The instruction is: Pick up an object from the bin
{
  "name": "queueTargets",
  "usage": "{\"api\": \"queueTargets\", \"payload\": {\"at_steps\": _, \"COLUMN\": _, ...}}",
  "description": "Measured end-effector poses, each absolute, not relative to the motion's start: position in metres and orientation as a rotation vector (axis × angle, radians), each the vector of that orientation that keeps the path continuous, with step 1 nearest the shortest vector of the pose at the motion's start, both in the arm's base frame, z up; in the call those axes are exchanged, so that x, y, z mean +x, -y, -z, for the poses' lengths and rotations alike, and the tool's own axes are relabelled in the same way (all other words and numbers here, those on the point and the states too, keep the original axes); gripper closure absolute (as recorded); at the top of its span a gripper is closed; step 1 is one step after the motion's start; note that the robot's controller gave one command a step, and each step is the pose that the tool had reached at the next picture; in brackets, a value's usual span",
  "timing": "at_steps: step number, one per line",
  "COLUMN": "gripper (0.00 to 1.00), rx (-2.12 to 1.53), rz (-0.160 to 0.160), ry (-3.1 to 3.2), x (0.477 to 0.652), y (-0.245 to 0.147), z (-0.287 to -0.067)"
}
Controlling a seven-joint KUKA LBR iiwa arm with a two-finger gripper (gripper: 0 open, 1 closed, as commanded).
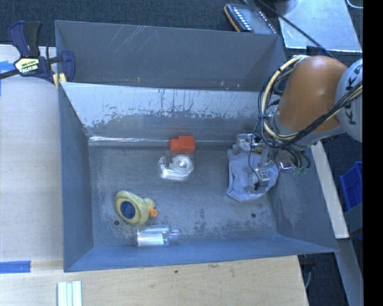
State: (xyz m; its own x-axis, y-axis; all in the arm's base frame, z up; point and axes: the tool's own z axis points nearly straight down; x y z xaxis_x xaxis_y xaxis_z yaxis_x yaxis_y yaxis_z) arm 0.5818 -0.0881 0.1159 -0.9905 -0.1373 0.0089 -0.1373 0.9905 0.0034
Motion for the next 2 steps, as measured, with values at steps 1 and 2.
{"api": "queueTargets", "payload": {"at_steps": 1, "gripper": 0.00, "rx": -0.023, "rz": 0.004, "ry": 3.137, "x": 0.583, "y": 0.104, "z": -0.066}}
{"api": "queueTargets", "payload": {"at_steps": 2, "gripper": 1.00, "rx": -0.319, "rz": 0.001, "ry": 3.123, "x": 0.557, "y": 0.099, "z": -0.070}}
